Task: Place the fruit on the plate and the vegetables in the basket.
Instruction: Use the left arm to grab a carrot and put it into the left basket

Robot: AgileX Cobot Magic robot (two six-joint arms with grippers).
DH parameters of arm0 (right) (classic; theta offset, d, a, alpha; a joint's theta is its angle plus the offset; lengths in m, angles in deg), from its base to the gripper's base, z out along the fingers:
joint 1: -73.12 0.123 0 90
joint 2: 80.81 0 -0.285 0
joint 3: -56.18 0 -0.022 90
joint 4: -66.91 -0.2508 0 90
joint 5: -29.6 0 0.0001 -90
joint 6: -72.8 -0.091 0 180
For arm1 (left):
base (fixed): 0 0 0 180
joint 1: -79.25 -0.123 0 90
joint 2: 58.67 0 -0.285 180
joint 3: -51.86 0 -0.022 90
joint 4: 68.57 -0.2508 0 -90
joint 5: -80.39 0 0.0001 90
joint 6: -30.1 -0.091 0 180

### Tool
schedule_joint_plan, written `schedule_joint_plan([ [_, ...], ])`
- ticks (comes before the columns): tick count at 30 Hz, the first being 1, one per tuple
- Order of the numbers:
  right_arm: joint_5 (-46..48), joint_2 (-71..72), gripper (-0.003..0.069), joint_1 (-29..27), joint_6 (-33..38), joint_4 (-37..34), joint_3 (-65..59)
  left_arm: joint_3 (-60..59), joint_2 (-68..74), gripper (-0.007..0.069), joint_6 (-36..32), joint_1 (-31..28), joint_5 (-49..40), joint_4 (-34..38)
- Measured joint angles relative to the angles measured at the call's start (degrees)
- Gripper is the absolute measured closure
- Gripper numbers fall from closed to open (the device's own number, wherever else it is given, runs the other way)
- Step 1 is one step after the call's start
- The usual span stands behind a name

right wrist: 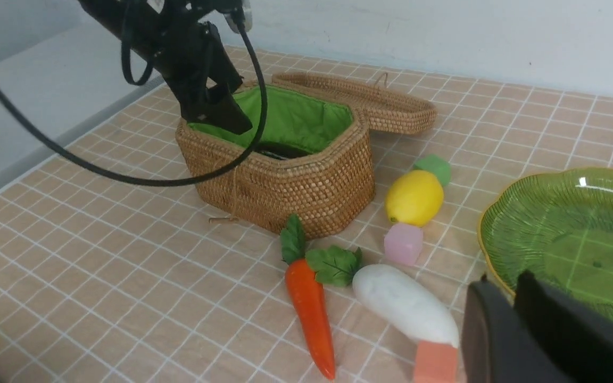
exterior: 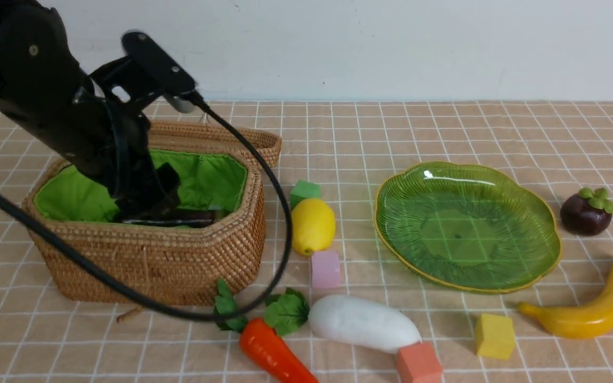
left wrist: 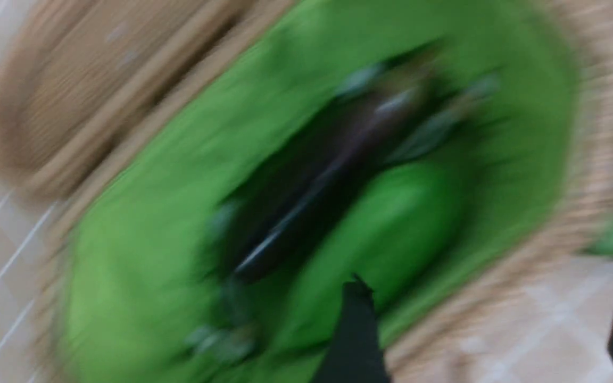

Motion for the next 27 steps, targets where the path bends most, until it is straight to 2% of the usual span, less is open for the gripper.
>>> schedule_joint_plan([
  [2, 1.47, 0.0, 0.0566, 0.0, 0.0, 0.06, 0.0, 0.0, -0.71, 0.0145, -4.7, 3.33, -1.48, 3.13],
  [4, 5.39, 0.0, 0.0563, 0.0, 0.0, 0.54, 0.0, -0.75, -0.82, 0.0265, -16.43, 11.25, -4.07, 8.12],
  [5, 5.39, 0.0, 0.0563, 0.0, 0.0, 0.54, 0.0, -0.87, -0.75, 0.027, -17.22, 11.8, -4.38, 8.4],
  [6, 8.1, 0.0, 0.056, 0.0, 0.0, 1.03, 0.0, -2.33, 0.3, 0.03, -23.45, 16.45, -5.35, 10.24],
  [7, 8.68, 0.0, 0.056, 0.0, 0.0, 1.1, 0.0, -2.33, 0.46, 0.0301, -24.02, 16.9, -5.32, 10.37],
  [8, 10.34, 0.0, 0.056, 0.0, 0.0, 1.27, 0.0, -4.17, 2.26, 0.0292, -27.52, 20.11, -5.05, 10.75],
  [11, 12.08, 0.0, 0.0558, 0.0, 0.0, 1.38, 0.0, -6.59, 5.46, 0.0247, -30.55, 23.26, -2.98, 10.23],
  [15, 14.39, 0.0, 0.0557, 0.0, 0.0, 1.72, 0.0, -9.28, 12.17, 0.0128, -34.16, 26.07, 2.89, 7.28],
  [18, 14.85, 0.0, 0.0557, 0.0, 0.0, 1.78, 0.0, -9.47, 16.63, 0.011, -35.11, 26.2, 7.1, 4.67],
  [21, 14.85, 0.0, 0.0557, 0.0, 0.0, 1.78, 0.0, -9.47, 19.14, 0.0124, -35.17, 26.2, 8.36, 2.84],
  [23, 14.85, 0.0, 0.0557, 0.0, 0.0, 1.78, 0.0, -9.47, 21.0, 0.0171, -35.28, 26.24, 8.6, 1.1],
  [27, 14.85, 0.0, 0.0557, 0.0, 0.0, 1.84, 0.0, -9.47, 21.14, 0.0328, -35.21, 26.24, 8.96, -0.17],
])
